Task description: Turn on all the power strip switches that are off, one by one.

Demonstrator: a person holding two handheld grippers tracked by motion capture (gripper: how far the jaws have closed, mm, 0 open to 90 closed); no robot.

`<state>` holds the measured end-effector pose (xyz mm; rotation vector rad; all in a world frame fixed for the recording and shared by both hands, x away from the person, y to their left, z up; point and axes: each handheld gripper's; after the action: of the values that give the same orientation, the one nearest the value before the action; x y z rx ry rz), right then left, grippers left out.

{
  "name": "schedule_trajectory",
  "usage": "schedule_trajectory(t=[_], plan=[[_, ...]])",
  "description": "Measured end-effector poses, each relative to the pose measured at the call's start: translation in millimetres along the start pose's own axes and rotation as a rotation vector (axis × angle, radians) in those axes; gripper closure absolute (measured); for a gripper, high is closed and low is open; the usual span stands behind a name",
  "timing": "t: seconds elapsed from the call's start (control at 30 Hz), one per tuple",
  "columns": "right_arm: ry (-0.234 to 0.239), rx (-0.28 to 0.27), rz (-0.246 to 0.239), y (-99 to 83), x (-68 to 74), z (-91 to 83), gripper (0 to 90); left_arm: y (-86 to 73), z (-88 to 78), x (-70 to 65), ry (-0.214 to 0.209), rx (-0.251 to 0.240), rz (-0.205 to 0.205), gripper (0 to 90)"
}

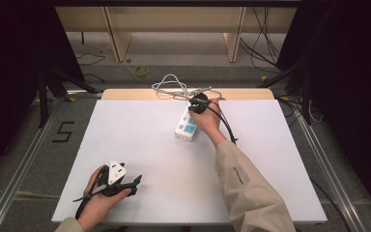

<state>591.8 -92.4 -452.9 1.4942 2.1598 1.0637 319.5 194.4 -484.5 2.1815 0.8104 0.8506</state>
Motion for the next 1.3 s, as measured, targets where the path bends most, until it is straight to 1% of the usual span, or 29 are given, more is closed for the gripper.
schedule_trajectory(t=[0.2, 0.47, 0.5, 0.77, 0.87, 0.97, 1.3], plan=[[0.002, -0.002, 0.008, 5.0, 0.2, 5.8, 90.0, -0.1, 0.1, 0.0, -0.002, 0.002, 0.005, 25.9], [-0.006, 0.016, 0.005, 4.4, 1.8, 14.5, 90.0, -0.2, -0.2, 0.1, -0.002, 0.001, 0.005, 25.9], [-0.003, 0.015, 0.015, 4.4, 1.0, 15.5, 90.0, -0.3, -0.3, 0.1, -0.002, 0.001, 0.004, 25.9], [0.006, 0.032, 0.034, 6.4, -0.5, 17.7, 90.0, -0.5, -0.6, 0.1, -0.001, 0.001, 0.002, 25.9], [0.007, 0.034, 0.032, 6.3, -0.4, 18.4, 90.0, -0.8, -0.1, 0.1, 0.001, -0.001, -0.005, 25.9], [0.014, 0.036, 0.047, 6.2, -1.9, 19.1, 90.0, -0.9, -0.1, 0.2, -0.001, 0.002, -0.002, 25.9], [-0.001, 0.058, 0.053, 7.3, -0.4, 20.1, 90.0, -1.0, -0.9, -0.5, -0.003, 0.006, 0.005, 25.9]])
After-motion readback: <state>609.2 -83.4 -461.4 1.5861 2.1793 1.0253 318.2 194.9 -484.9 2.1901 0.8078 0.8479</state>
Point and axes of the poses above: each handheld gripper's, and its own axes: z roughly forward along the jaws, y roughly out of its top, x roughly to its left, and after that the axes turned 15 degrees about z, right-handed
